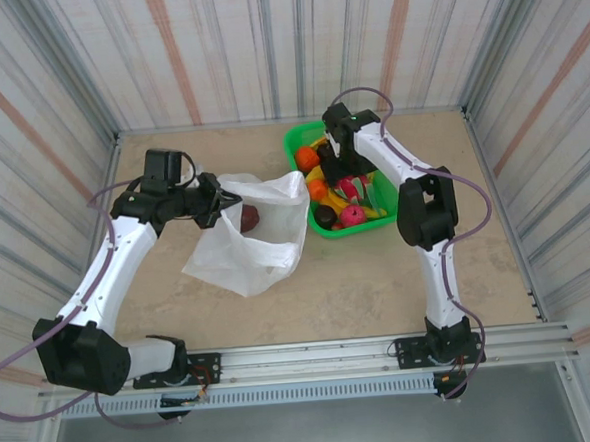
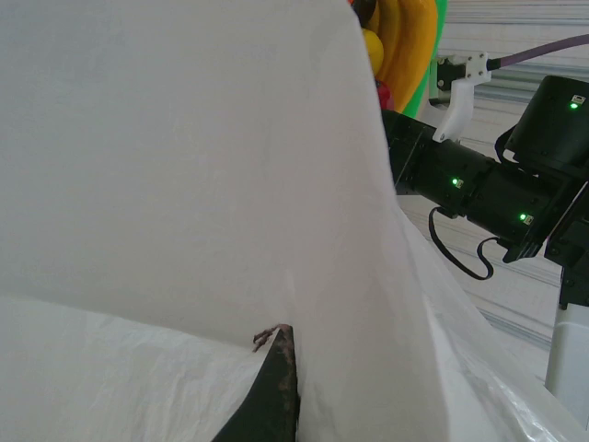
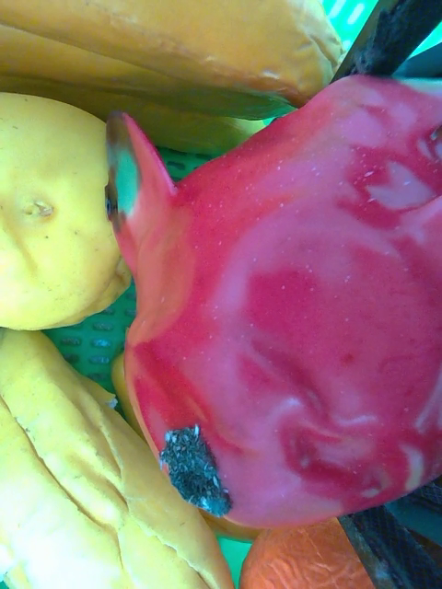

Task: Place the fake fruits into the plastic bag and tie a complex knot

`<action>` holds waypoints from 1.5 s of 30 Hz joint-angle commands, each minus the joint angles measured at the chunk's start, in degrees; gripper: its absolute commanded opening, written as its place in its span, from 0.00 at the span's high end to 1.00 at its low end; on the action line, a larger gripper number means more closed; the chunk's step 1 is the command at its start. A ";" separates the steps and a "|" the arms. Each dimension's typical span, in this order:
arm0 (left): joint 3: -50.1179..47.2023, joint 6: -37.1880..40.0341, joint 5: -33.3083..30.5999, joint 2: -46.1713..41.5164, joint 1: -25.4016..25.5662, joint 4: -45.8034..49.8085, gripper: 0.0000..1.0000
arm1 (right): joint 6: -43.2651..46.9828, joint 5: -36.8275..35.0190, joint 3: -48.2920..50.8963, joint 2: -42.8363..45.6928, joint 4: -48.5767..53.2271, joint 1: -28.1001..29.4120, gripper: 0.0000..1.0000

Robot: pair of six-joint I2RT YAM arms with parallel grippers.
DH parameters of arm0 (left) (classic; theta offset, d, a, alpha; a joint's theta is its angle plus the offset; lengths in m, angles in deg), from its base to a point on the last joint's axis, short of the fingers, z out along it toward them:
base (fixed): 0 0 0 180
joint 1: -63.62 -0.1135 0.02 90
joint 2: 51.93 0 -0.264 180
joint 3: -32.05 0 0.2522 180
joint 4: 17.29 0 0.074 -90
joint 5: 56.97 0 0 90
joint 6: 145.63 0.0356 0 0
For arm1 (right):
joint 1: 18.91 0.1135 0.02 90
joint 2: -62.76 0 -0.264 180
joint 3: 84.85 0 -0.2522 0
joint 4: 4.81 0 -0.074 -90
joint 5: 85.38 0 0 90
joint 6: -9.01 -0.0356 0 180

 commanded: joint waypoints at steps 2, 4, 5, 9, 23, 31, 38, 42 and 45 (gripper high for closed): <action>2.04 1.01 0.28 -0.57 -0.55 1.64 0.98 | 1.44 4.26 3.66 3.03 -3.08 -1.05 0.40; 2.03 1.01 0.26 -0.64 -0.53 1.63 0.97 | 0.87 5.01 5.12 6.26 -5.47 -1.74 0.41; 2.09 1.00 0.26 -0.72 -0.53 1.75 0.98 | 0.59 5.81 5.86 8.14 -6.62 -2.09 0.42; 2.08 0.76 0.28 -0.81 -0.53 1.73 0.98 | -0.43 8.70 10.58 14.85 -11.51 -3.71 0.43; 2.53 0.28 0.16 -0.28 -0.09 1.47 0.98 | -7.01 20.82 34.07 41.96 -30.50 -8.80 0.45; 2.53 0.01 0.29 0.36 -0.10 0.93 0.98 | -11.42 31.12 49.17 63.41 -35.73 -10.04 0.45; 2.35 0.19 0.44 0.92 -0.11 0.84 0.97 | -17.34 40.88 57.21 78.01 -37.84 -7.67 0.46; 2.08 0.04 0.44 0.78 -0.09 0.67 0.98 | -20.34 39.15 61.52 80.77 -45.28 0.12 0.46; 2.08 0.01 0.39 0.55 -0.10 0.68 0.98 | -20.48 35.91 62.92 79.50 -52.85 7.35 0.46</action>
